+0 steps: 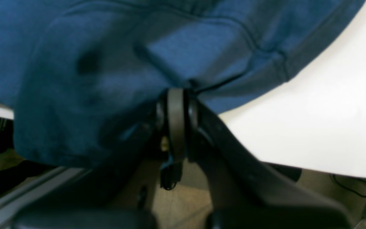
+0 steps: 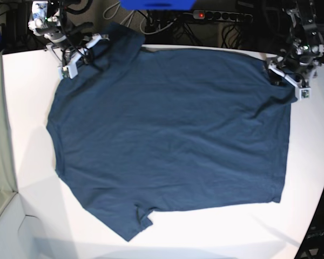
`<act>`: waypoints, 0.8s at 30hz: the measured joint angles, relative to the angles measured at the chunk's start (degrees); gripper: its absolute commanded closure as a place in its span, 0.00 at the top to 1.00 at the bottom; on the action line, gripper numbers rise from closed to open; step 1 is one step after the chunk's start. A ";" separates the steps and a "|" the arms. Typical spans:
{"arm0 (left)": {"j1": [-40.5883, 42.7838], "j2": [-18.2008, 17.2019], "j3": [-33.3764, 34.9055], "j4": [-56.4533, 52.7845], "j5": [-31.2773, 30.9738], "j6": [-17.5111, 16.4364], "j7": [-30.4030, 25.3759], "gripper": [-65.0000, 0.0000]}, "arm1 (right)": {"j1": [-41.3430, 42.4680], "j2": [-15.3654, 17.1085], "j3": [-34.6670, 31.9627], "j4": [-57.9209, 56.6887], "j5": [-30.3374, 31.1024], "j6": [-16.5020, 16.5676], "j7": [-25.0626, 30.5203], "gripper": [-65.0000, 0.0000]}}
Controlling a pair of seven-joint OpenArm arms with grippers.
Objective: Layout the t-shirt on the table in an organized manner, then fold the t-shirt properly
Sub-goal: 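Grasp the collar-side corners of the shirt with both grippers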
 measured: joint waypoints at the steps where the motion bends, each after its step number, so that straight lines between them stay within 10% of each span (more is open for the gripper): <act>1: 0.07 0.13 0.11 -0.09 -0.26 -0.28 -0.09 0.31 | 0.00 0.02 0.00 0.00 0.02 0.00 -0.02 0.00; 4: 0.13 0.55 0.39 -0.07 0.39 -0.48 -0.81 0.00 | -0.02 0.00 0.00 0.00 0.09 0.00 -0.02 0.00; 24: 3.67 0.55 0.28 17.42 4.74 0.39 7.45 0.00 | 3.78 0.94 0.87 9.92 -0.87 0.35 -8.70 0.00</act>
